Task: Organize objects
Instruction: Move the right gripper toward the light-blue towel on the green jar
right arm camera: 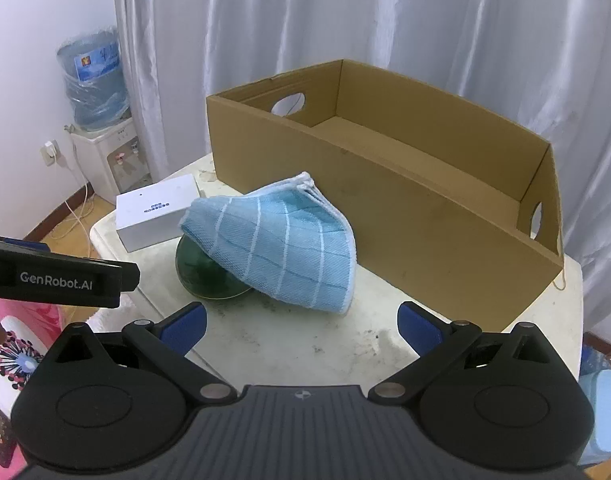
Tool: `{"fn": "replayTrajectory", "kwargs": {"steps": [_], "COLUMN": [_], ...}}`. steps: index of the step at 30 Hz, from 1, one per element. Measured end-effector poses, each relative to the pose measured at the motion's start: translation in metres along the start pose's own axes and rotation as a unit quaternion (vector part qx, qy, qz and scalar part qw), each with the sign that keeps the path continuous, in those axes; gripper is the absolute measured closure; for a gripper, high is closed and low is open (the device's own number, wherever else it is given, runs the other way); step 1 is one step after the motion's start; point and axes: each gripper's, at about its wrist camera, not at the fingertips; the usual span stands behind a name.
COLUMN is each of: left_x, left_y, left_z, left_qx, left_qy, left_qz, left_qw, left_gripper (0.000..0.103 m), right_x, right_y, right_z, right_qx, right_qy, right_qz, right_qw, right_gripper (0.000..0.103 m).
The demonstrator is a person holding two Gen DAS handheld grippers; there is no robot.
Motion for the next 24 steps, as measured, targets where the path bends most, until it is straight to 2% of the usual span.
{"fn": "replayTrajectory", "kwargs": {"steps": [24], "left_x": [0.0034], "left_y": [0.0001], "left_z": [0.0017], "left_qx": [-0.002], "left_qy": [-0.008], "left_qz": [0.012], "left_qw": [0.9999], "left_gripper": [0.0], "right_x": [0.0008], "right_y": [-0.0017], "right_z": [0.0018], "right_qx": [-0.002], "right_qy": [-0.005], "right_qz": [0.007], "right_qw": [1.0], "right_gripper": [0.0]}}
Point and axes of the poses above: each gripper's, at about its wrist camera, not at the fingertips, and z roughly the way its jaws point, x to its right, y to its underside, and after that the axes turned 14 degrees about -y, right-handed
